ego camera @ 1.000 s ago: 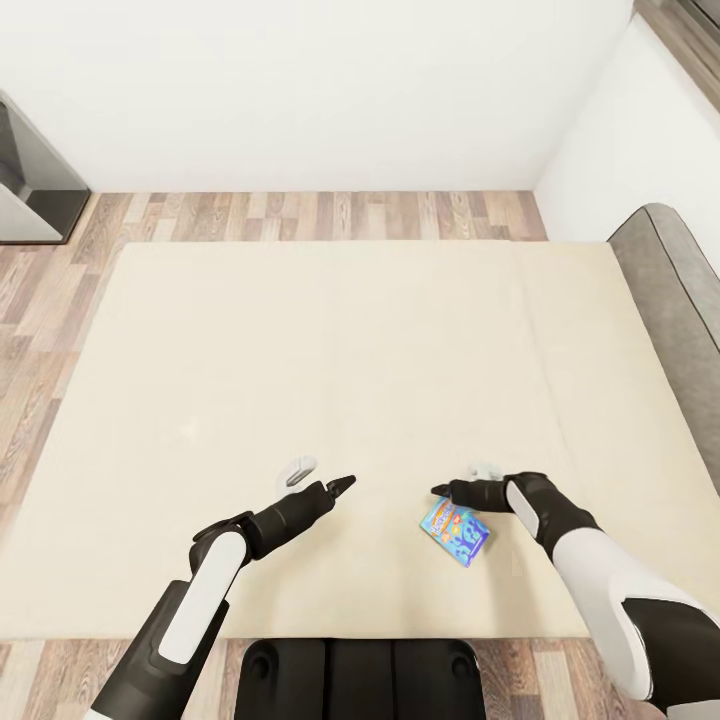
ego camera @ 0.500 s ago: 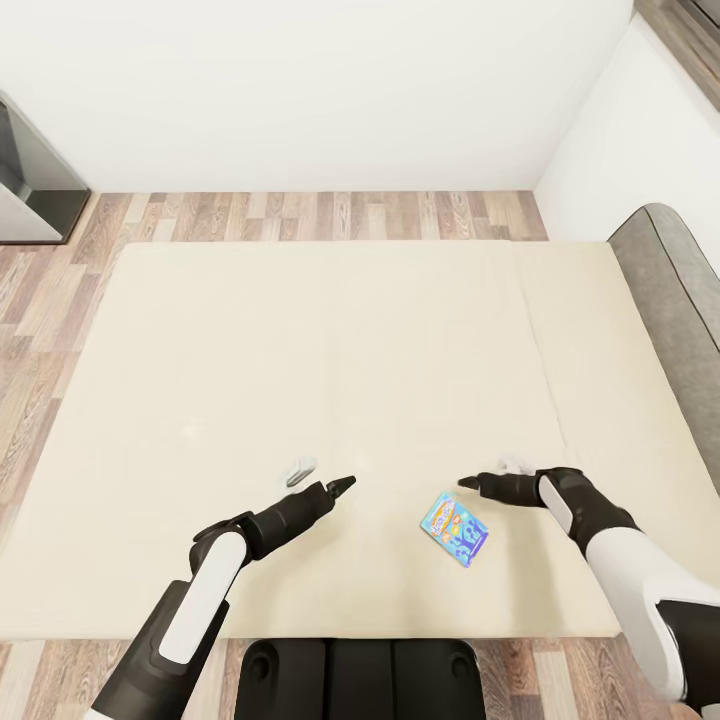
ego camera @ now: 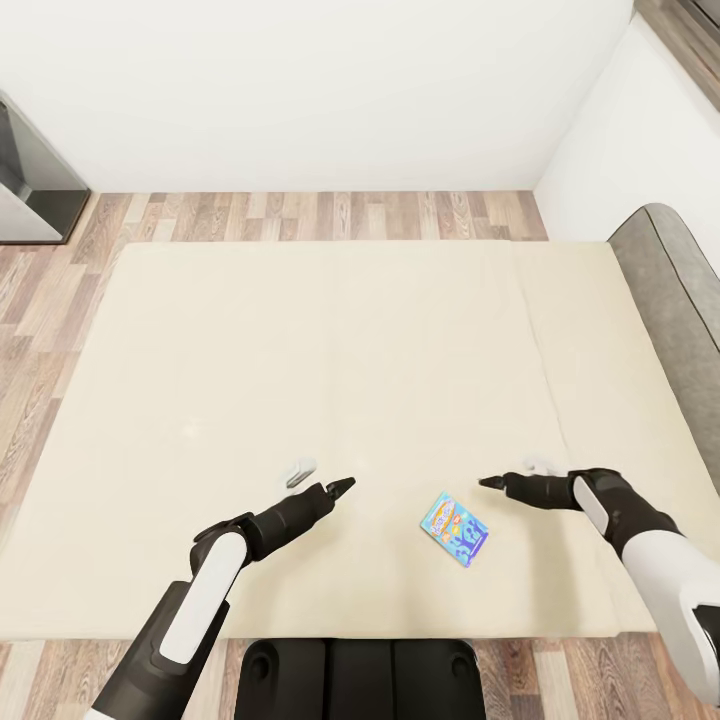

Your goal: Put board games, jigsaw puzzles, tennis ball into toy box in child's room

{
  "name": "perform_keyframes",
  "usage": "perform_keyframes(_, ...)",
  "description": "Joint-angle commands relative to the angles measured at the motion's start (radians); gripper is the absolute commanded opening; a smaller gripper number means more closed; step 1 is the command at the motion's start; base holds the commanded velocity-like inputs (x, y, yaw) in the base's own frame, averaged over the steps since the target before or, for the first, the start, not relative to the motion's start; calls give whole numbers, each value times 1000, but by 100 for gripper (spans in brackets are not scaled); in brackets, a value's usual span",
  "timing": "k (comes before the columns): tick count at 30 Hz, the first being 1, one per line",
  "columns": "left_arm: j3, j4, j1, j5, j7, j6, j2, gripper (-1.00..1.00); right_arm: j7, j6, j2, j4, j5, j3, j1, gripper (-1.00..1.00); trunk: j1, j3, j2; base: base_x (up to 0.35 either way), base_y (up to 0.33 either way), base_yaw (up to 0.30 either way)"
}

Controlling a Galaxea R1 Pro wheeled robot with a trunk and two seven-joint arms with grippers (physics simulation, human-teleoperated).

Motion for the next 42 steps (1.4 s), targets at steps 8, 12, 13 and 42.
perform_keyframes(8,0,-1,0,11,10,3,0,100,17,11,-10,0,-1,-2,16,100,1,-1,-2,0,0,0)
perform_keyframes(12,1,0,0,11,10,3,0,100,24,12,-13,1,0,0,31,100,1,-1,-2,0,0,0)
perform_keyframes(13,1,0,0,11,10,3,0,100,25,12,-13,0,0,1,35,100,1,-1,-2,0,0,0)
perform_keyframes(42,3,0,0,11,10,3,1,100,33,13,-4,1,-1,7,55,100,1,-1,-2,0,0,0)
